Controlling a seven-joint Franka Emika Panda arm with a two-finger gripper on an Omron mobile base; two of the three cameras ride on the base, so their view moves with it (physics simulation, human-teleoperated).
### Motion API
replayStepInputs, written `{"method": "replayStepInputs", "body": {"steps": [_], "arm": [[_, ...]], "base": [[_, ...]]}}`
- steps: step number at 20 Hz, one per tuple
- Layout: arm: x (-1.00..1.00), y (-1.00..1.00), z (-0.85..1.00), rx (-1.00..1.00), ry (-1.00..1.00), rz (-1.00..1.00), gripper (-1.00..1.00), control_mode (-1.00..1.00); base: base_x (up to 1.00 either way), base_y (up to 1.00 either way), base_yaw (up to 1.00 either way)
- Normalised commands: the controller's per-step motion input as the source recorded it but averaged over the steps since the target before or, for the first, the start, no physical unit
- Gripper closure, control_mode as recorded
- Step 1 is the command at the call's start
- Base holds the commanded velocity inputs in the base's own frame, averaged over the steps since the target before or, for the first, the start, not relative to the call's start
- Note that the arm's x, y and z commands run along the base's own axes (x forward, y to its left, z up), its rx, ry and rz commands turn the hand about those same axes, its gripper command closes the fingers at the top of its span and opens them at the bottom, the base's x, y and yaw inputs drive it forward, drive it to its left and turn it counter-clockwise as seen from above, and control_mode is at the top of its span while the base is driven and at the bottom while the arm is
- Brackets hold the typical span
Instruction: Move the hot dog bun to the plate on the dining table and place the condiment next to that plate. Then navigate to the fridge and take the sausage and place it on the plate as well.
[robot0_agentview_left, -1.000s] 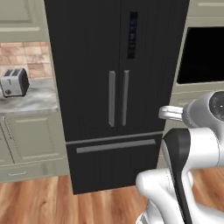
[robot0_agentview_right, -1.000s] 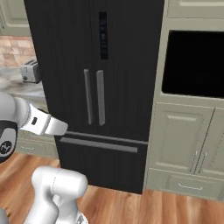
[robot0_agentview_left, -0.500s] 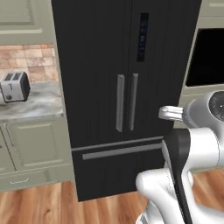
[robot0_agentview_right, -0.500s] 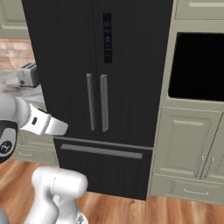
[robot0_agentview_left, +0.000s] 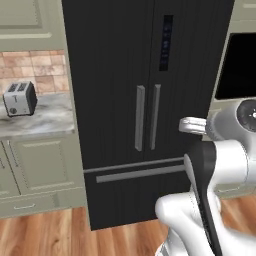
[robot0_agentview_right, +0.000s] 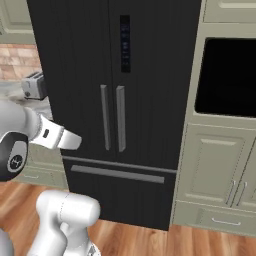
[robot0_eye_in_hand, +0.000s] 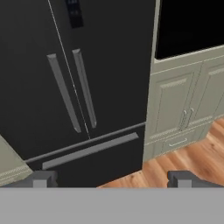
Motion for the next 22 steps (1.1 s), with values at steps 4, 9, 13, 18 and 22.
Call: {"method": "replayStepInputs", "body": {"steps": [4, 9, 13, 18, 22], "arm": [[1.0, -0.04, 0.05, 0.06, 0.04, 0.13, -1.0, -1.0], [0.83, 0.0, 0.01, 0.01, 0.05, 0.07, -1.0, -1.0], [0.6, -0.03, 0.0, 0.01, 0.03, 0.03, -1.0, -1.0], [0.51, -0.21, -0.05, 0.0, 0.08, 0.14, -1.0, -1.0], [0.48, -0.1, -0.17, 0.0, 0.01, 0.11, -1.0, -1.0]], "base": [[0.0, 0.0, 0.0], [0.0, 0.0, 0.0], [0.0, 0.0, 0.0], [0.0, 0.0, 0.0], [0.0, 0.0, 0.0]]}}
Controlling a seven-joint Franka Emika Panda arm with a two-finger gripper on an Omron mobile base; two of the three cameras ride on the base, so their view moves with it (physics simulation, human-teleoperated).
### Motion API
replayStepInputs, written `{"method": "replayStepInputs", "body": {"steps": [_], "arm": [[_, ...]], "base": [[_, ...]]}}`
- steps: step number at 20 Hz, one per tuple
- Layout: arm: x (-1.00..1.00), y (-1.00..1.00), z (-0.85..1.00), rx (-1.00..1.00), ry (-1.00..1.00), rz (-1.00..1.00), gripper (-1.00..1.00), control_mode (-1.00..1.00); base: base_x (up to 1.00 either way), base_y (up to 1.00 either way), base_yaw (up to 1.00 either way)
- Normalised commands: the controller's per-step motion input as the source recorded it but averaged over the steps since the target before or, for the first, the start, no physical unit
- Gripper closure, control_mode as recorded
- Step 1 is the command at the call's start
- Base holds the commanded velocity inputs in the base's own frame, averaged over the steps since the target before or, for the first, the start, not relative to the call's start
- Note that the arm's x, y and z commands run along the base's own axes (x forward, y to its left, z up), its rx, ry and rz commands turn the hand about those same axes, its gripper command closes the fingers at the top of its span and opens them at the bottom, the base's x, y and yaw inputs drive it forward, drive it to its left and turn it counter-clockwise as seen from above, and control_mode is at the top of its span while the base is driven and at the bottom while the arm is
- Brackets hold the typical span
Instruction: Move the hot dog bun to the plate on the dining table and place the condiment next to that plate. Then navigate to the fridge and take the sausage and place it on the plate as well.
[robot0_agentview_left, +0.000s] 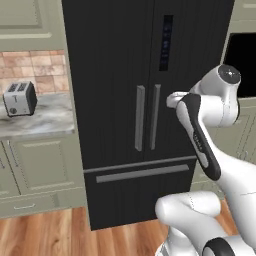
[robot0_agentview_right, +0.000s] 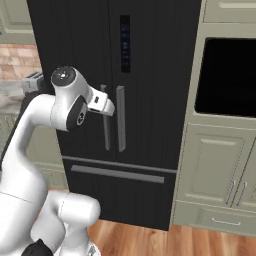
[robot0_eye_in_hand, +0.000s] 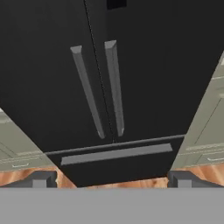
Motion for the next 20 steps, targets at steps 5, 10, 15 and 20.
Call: {"method": "replayStepInputs", "body": {"steps": [5, 10, 15, 20], "arm": [[0.4, 0.0, -0.3, -0.08, 0.0, 0.02, -1.0, -1.0], [0.44, 0.0, -0.24, -0.1, 0.0, 0.0, -1.0, -1.0], [0.45, 0.0, -0.21, -0.03, -0.03, 0.0, -1.0, -1.0], [0.5, 0.0, -0.11, 0.0, 0.0, 0.0, -1.0, -1.0]], "base": [[0.0, 0.0, 0.0], [0.0, 0.0, 0.0], [0.0, 0.0, 0.0], [0.0, 0.0, 0.0]]}}
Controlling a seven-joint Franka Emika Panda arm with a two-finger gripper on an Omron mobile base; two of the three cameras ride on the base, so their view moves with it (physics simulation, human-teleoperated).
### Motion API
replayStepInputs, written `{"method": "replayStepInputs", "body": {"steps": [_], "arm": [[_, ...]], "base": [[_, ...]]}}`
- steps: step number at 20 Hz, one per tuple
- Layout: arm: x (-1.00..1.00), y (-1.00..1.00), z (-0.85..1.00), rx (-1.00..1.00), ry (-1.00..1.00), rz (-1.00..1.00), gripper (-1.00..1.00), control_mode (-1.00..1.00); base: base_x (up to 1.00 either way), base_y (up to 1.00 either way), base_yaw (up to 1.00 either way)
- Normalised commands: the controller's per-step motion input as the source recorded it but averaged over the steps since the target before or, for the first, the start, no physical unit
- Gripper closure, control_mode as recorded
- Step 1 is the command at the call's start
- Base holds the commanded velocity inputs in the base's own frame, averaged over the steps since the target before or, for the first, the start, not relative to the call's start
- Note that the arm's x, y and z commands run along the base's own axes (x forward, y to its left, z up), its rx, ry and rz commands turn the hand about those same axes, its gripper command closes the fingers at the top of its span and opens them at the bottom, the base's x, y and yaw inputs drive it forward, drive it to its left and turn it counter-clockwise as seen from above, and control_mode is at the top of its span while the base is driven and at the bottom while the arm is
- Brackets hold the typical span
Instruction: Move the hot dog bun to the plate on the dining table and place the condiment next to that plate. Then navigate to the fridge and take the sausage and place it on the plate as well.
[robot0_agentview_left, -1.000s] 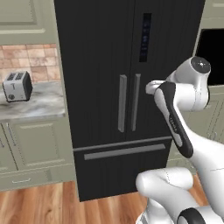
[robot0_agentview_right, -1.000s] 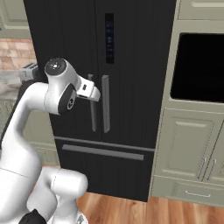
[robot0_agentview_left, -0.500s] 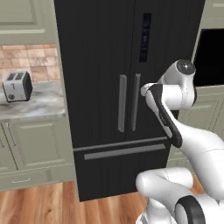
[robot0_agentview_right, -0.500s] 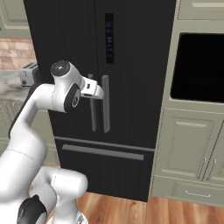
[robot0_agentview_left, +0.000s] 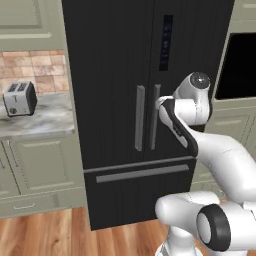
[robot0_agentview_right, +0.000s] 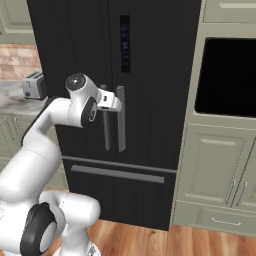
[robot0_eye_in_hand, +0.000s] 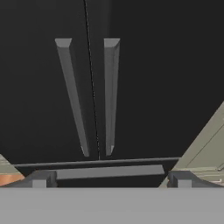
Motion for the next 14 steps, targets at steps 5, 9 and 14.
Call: {"method": "replayStepInputs", "body": {"steps": [5, 9, 14], "arm": [[0.49, 0.0, -0.2, 0.0, 0.0, 0.0, -1.0, -1.0], [0.41, 0.0, -0.27, 0.0, -0.03, 0.0, -1.0, -1.0], [0.39, 0.0, -0.22, 0.0, -0.06, -0.01, -1.0, -1.0]], "base": [[0.0, 0.0, 0.0], [0.0, 0.0, 0.0], [0.0, 0.0, 0.0]]}}
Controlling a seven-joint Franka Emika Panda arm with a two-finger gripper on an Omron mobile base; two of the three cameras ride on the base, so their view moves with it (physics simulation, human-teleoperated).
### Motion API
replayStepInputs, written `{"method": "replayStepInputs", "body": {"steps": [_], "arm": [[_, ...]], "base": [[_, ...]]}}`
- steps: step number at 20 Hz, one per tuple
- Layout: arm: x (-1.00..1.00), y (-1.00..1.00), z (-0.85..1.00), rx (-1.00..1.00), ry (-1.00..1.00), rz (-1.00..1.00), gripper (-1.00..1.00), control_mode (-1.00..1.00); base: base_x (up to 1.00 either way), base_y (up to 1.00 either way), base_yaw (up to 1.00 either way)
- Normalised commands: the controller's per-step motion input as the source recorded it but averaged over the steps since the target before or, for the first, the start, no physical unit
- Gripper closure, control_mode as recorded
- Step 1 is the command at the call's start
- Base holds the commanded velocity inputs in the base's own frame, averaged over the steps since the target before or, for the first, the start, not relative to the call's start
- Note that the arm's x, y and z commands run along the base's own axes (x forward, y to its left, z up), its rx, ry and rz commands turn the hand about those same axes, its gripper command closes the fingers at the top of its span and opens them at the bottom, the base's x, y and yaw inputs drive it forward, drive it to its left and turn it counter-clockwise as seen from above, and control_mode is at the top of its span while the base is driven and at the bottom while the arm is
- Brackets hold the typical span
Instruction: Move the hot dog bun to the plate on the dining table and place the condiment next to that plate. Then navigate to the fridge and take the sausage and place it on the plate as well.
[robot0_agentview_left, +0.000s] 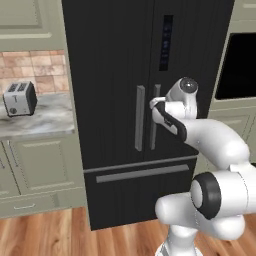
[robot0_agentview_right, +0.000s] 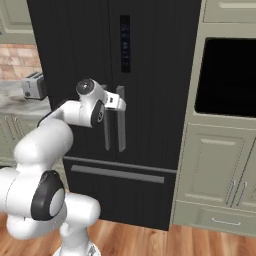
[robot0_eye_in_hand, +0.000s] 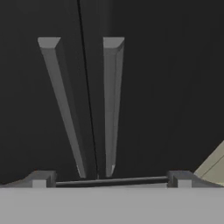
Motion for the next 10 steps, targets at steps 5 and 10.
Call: {"method": "replayStepInputs", "body": {"steps": [5, 10], "arm": [[0.41, 0.0, -0.17, 0.0, -0.1, -0.02, -1.0, -1.0], [0.37, 0.0, -0.14, 0.0, -0.02, -0.02, -1.0, -1.0]], "base": [[0.0, 0.0, 0.0], [0.0, 0.0, 0.0]]}}
